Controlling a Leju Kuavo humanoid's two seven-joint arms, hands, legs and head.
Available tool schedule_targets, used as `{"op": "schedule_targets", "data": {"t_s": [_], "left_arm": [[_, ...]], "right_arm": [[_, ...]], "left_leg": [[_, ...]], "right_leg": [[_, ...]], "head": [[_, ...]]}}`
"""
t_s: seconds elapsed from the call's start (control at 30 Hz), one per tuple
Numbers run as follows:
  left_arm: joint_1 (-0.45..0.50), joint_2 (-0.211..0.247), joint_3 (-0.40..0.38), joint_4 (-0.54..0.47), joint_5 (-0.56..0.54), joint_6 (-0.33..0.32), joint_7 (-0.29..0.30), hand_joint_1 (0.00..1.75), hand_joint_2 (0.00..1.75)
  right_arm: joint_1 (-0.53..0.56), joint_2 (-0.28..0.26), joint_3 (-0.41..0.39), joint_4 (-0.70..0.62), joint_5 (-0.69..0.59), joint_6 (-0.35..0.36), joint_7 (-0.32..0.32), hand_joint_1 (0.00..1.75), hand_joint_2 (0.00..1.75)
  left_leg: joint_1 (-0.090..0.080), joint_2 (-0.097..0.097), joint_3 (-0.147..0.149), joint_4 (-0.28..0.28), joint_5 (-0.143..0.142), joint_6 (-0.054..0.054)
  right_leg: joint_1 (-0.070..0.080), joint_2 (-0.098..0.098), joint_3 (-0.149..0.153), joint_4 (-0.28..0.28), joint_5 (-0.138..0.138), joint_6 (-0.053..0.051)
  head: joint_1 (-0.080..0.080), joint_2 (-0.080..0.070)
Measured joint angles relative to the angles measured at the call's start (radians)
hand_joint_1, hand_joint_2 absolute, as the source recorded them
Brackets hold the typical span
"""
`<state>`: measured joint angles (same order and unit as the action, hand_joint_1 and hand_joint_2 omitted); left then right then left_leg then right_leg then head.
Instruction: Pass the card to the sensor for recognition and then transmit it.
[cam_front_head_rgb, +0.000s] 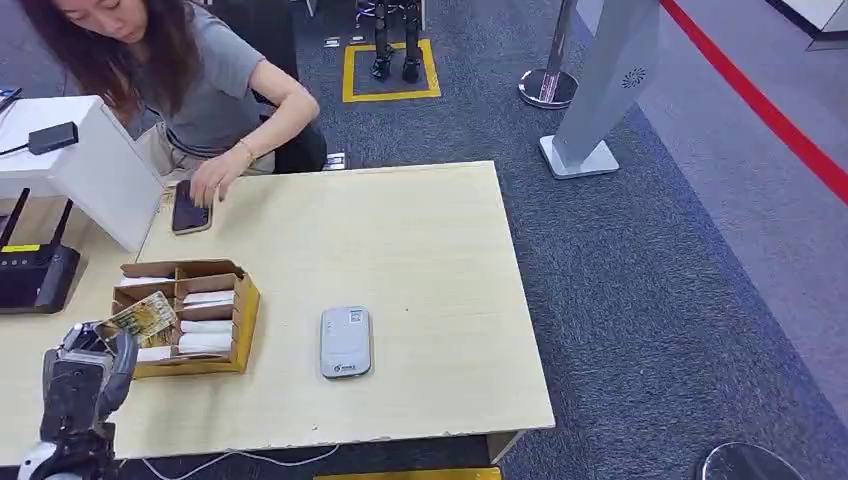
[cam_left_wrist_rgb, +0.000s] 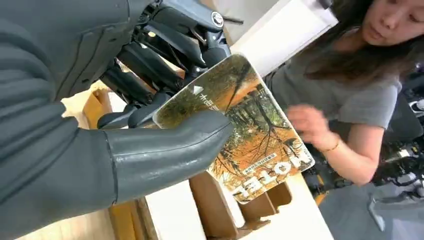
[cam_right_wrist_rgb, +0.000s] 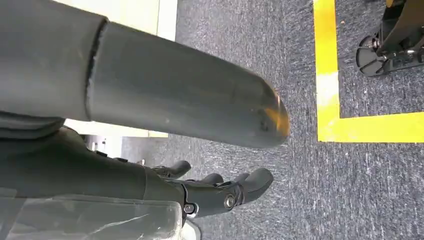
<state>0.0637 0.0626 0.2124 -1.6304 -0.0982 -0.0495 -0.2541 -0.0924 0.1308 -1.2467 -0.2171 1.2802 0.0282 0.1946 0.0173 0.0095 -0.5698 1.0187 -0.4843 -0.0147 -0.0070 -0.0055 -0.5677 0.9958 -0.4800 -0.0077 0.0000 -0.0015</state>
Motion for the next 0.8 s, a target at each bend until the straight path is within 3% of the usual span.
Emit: {"op": "schedule_targets", "data": {"t_s": [0.27,0.4,0.5,0.8], "left_arm": [[-0.039,0.0,-0.127,-0.003,-0.333,0.191,0.003,1.75,1.75],[-0.053,0.009,-0.201,-0.004,-0.703,0.396,0.028,1.75,1.75],[-0.053,0.029,-0.264,-0.006,-0.936,0.502,0.067,1.75,1.75],[-0.074,0.081,-0.409,-0.005,-1.244,0.569,0.187,1.75,1.75]], "right_arm": [[0.0,0.001,0.0,0.001,0.0,0.001,-0.001,0.0,0.0],[-0.001,0.001,0.008,0.001,0.008,0.001,-0.006,0.0,0.0],[-0.001,0.002,0.018,0.001,0.019,0.002,-0.008,0.0,0.0],[-0.003,0.002,0.044,0.002,0.039,0.016,-0.012,0.0,0.0]], "left_leg": [[0.0,0.0,0.0,0.0,0.0,0.0],[0.0,0.0,0.0,0.0,0.0,0.0],[0.0,0.0,0.0,0.0,0.0,0.0],[0.0,0.0,0.0,0.0,0.0,0.0]], "right_leg": [[0.0,0.0,0.0,0.0,0.0,0.0],[0.0,0.0,0.0,0.0,0.0,0.0],[0.0,0.0,0.0,0.0,0.0,0.0],[0.0,0.0,0.0,0.0,0.0,0.0]], "head": [[0.0,0.0],[0.0,0.0],[0.0,0.0],[0.0,0.0]]}}
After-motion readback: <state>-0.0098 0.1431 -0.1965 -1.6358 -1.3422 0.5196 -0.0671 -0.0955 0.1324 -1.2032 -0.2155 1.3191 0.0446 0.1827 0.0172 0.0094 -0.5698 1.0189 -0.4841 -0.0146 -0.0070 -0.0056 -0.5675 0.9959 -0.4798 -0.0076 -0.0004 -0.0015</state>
